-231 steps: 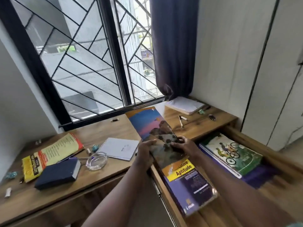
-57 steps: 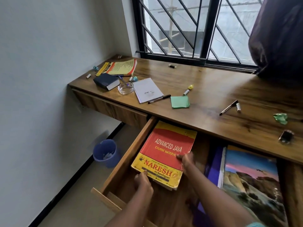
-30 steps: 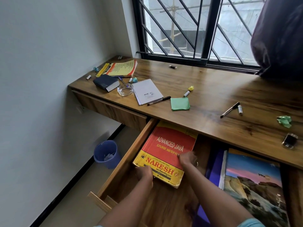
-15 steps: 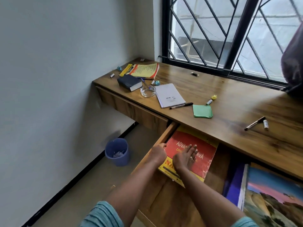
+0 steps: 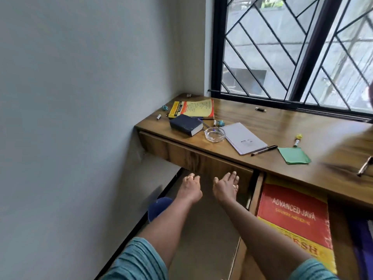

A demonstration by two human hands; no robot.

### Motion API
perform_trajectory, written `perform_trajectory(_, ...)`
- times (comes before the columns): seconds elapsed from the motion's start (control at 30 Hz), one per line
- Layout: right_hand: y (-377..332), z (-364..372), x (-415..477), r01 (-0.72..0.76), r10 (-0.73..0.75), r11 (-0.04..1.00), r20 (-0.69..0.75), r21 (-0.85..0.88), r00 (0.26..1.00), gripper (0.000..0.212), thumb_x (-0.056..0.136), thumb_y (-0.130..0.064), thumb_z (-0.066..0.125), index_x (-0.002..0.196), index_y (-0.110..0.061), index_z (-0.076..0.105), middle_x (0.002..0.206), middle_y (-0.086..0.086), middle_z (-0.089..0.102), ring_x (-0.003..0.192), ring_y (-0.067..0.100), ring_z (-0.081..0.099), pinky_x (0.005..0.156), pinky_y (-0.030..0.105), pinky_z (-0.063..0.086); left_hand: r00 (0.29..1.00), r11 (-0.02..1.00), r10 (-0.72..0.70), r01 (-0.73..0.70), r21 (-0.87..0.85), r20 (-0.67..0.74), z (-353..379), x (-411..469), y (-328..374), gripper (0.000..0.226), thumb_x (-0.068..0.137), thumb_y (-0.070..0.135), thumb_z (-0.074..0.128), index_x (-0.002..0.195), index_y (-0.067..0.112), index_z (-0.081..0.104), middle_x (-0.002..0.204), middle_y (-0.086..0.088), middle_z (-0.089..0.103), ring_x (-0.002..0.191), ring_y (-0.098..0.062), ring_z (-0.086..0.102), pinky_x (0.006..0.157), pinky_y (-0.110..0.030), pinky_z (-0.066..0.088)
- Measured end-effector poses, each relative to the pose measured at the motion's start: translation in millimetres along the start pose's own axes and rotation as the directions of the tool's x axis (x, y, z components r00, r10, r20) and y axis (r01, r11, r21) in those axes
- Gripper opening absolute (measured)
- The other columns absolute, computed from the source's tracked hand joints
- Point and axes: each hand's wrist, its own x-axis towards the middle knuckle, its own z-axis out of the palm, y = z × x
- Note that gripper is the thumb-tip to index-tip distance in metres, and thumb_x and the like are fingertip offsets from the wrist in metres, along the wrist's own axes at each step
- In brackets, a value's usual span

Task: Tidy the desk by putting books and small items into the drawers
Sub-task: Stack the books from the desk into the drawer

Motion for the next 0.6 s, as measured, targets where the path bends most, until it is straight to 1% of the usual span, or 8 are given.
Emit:
perform_trajectory(0.1,-42.9,26.6,-1.2,0.028,-0.028,1.0,0.002,-0.011,1.0,0.063,0.101,-0.034,0.031,0.15,-0.002,0.008,0.159,0.014,-0.01,0.147,0.027,-0.009,0.12,0.039,0.004,1.0,1.0,0.003,-0.003,0.03,0.01,-22.6,18.3,-40.6,0.055,0.092,0.011,0.044,0.146,0.012,0.031,0.152,-0.012,0.027,0.139,-0.028,0.029,0.116,-0.035,0.025)
perform_trajectory(0.2,-76.8,40.4,6.1,-0.01,0.011,1.0,0.031,-0.02,0.999,0.062,0.101,-0.033,0.031,0.15,0.0,0.011,0.158,0.014,-0.011,0.147,0.028,-0.009,0.119,0.04,0.005,1.0,1.0,-0.009,0.009,0.014,-0.007,-40.6,39.8,-67.8,0.054,0.092,0.01,0.043,0.145,0.012,0.032,0.153,-0.01,0.025,0.139,-0.028,0.028,0.116,-0.033,0.024)
perform_trajectory(0.33,-115.7,41.8,37.2,-0.038,0.038,0.999,0.019,0.014,0.999,0.063,0.1,-0.032,0.037,0.149,0.001,0.015,0.158,0.016,-0.009,0.147,0.03,-0.007,0.119,0.041,0.007,0.999,1.0,0.018,-0.018,0.018,-0.044,-67.0,77.4,-82.6,0.053,0.093,0.01,0.043,0.145,0.013,0.032,0.154,-0.009,0.023,0.139,-0.028,0.027,0.116,-0.032,0.022)
perform_trajectory(0.4,-130.7,39.6,62.3,-0.04,0.04,0.998,0.01,0.043,0.999,0.063,0.099,-0.031,0.04,0.148,0.002,0.017,0.158,0.018,-0.004,0.147,0.031,-0.005,0.119,0.042,0.007,0.998,0.999,0.045,-0.044,0.02,-0.05,-80.5,98.3,-85.7,0.053,0.094,0.011,0.041,0.146,0.013,0.031,0.154,-0.009,0.022,0.139,-0.028,0.025,0.116,-0.032,0.021)
perform_trajectory(0.47,-143.5,38.3,94.0,-0.033,0.033,0.998,-0.002,0.062,0.999,0.061,0.097,-0.029,0.042,0.146,0.002,0.022,0.158,0.019,0.006,0.147,0.032,0.002,0.119,0.043,0.012,0.997,0.998,0.065,-0.065,0.006,-0.044,-92.0,121.7,-89.9,0.053,0.095,0.01,0.04,0.147,0.013,0.03,0.154,-0.009,0.022,0.14,-0.028,0.024,0.116,-0.035,0.022)
perform_trajectory(0.5,-149.2,35.8,109.9,-0.033,0.034,0.997,-0.008,0.074,0.999,0.06,0.096,-0.027,0.044,0.145,0.002,0.025,0.157,0.02,0.011,0.146,0.033,0.007,0.118,0.043,0.017,0.996,0.997,0.076,-0.076,0.003,-0.042,-98.3,132.5,-92.0,0.053,0.095,0.01,0.039,0.147,0.013,0.03,0.154,-0.009,0.023,0.141,-0.028,0.024,0.116,-0.036,0.024)
perform_trajectory(0.57,-165.4,29.2,146.7,-0.038,0.041,0.993,-0.025,0.107,0.999,0.052,0.095,-0.024,0.047,0.138,0.003,0.036,0.152,0.021,0.024,0.141,0.033,0.023,0.111,0.043,0.03,0.995,0.996,0.089,-0.09,-0.002,-0.049,-112.3,164.2,-96.7,0.053,0.094,0.008,0.039,0.147,0.013,0.031,0.154,-0.009,0.025,0.141,-0.027,0.025,0.116,-0.037,0.026)
perform_trajectory(0.6,-173.6,24.9,166.9,-0.03,0.036,0.993,-0.048,0.115,0.998,0.046,0.095,-0.022,0.047,0.132,0.003,0.043,0.146,0.021,0.035,0.135,0.033,0.033,0.105,0.042,0.037,0.995,0.996,0.086,-0.086,-0.008,-0.057,-118.9,184.8,-99.0,0.053,0.094,0.007,0.039,0.147,0.013,0.031,0.153,-0.009,0.027,0.14,-0.026,0.026,0.115,-0.037,0.028)
